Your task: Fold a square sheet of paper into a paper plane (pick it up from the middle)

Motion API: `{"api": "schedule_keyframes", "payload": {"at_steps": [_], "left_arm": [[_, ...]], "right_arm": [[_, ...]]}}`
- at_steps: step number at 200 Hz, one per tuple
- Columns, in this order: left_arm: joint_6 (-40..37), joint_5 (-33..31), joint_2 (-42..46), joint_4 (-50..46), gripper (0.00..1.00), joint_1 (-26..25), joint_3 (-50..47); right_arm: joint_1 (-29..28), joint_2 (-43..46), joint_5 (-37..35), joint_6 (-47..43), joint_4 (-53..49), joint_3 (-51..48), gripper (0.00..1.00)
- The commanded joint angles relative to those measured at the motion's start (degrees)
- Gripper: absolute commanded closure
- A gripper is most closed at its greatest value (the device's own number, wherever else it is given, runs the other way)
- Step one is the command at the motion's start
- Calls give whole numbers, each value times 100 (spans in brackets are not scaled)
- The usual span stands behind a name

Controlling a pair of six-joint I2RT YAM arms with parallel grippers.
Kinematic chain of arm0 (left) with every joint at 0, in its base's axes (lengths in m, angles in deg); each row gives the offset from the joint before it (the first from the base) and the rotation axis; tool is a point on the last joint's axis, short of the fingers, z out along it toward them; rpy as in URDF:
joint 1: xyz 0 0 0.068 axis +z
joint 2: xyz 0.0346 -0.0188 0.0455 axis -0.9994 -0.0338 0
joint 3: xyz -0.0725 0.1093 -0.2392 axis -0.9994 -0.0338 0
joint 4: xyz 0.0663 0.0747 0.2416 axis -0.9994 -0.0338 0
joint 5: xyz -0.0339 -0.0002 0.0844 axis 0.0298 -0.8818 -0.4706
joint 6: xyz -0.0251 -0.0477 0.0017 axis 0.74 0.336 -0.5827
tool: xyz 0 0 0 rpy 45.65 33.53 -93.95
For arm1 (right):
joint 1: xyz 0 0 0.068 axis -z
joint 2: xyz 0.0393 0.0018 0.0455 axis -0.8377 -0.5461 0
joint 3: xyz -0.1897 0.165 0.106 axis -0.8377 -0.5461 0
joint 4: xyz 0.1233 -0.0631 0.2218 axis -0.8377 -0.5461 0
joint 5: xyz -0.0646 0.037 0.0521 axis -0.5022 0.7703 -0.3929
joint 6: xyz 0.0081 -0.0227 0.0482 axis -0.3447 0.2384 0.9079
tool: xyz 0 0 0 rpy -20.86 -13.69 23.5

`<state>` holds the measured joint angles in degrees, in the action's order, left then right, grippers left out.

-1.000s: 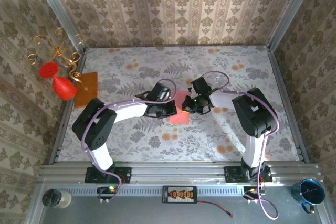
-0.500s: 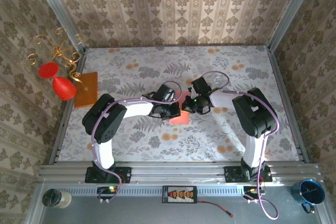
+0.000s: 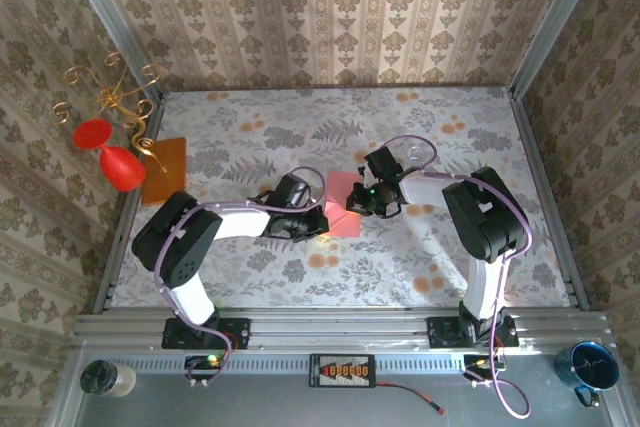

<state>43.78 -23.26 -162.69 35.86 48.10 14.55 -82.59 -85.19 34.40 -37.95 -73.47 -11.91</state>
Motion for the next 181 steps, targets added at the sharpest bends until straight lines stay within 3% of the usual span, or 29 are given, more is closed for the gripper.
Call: {"api": "schedule_keyframes", "payload": {"at_steps": [1, 34, 58, 89, 120, 181], "left_arm": [[167, -18, 313, -487, 100, 148, -392], [140, -115, 955, -415, 93, 217, -210], [80, -21, 1104, 133, 89, 208, 18], [157, 146, 591, 639, 86, 200, 388], [207, 62, -69, 546, 84, 207, 857], [298, 17, -764, 471, 84, 414, 1194]], "right_arm": [[64, -331, -249, -160, -489, -202, 96], [4, -52, 114, -46, -315, 23, 95], [-28, 354, 225, 239, -45, 55, 92], [-2, 884, -120, 572, 143, -214, 84], [165, 1199, -374, 1051, 407, -710, 72], [283, 1087, -137, 1479, 804, -1076, 67]]}}
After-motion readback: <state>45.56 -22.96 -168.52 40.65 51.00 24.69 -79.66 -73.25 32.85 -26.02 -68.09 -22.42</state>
